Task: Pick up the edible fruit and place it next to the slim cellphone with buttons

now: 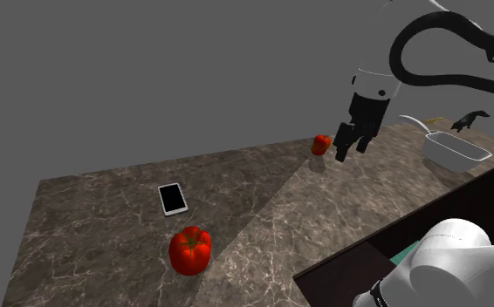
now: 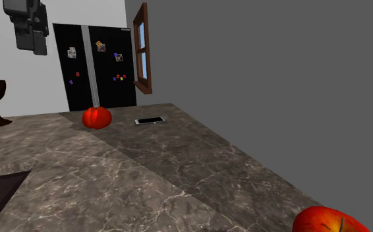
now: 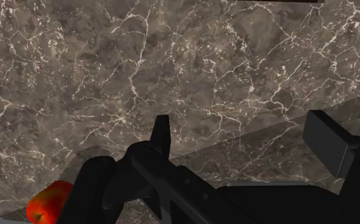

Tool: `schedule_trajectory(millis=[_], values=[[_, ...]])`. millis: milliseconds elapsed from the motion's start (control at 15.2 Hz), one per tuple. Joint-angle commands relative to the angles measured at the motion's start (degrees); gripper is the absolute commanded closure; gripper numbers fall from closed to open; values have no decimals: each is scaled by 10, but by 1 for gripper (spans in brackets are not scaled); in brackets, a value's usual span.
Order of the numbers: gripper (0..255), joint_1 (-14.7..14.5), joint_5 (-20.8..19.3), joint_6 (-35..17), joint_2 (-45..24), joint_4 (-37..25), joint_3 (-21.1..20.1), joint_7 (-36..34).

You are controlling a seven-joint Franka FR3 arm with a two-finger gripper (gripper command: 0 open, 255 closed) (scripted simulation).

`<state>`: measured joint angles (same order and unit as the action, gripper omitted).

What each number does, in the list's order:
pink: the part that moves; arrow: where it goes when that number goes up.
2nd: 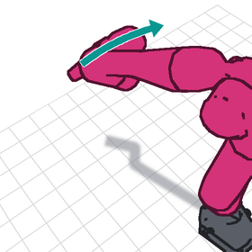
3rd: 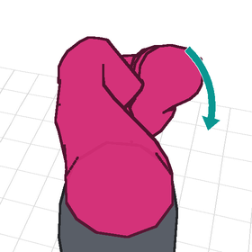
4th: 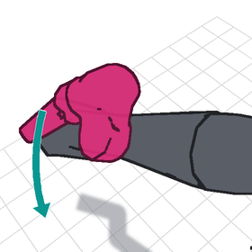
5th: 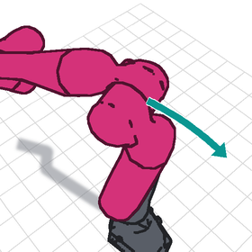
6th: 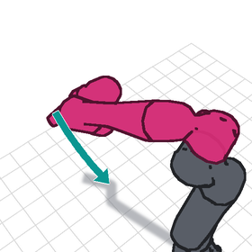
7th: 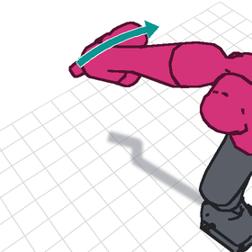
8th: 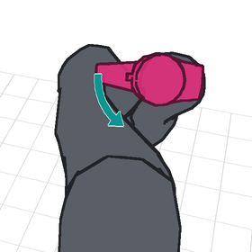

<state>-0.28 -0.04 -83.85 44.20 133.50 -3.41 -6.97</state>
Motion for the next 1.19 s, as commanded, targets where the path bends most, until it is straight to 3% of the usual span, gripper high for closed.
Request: schedule_trajectory(millis=[0, 594, 1122], values=[[0, 0, 0, 0, 0, 0, 0, 0], [0, 34, -40, -117, -103, -12, 95, 88], [0, 53, -36, -206, -231, -71, 174, 170]])
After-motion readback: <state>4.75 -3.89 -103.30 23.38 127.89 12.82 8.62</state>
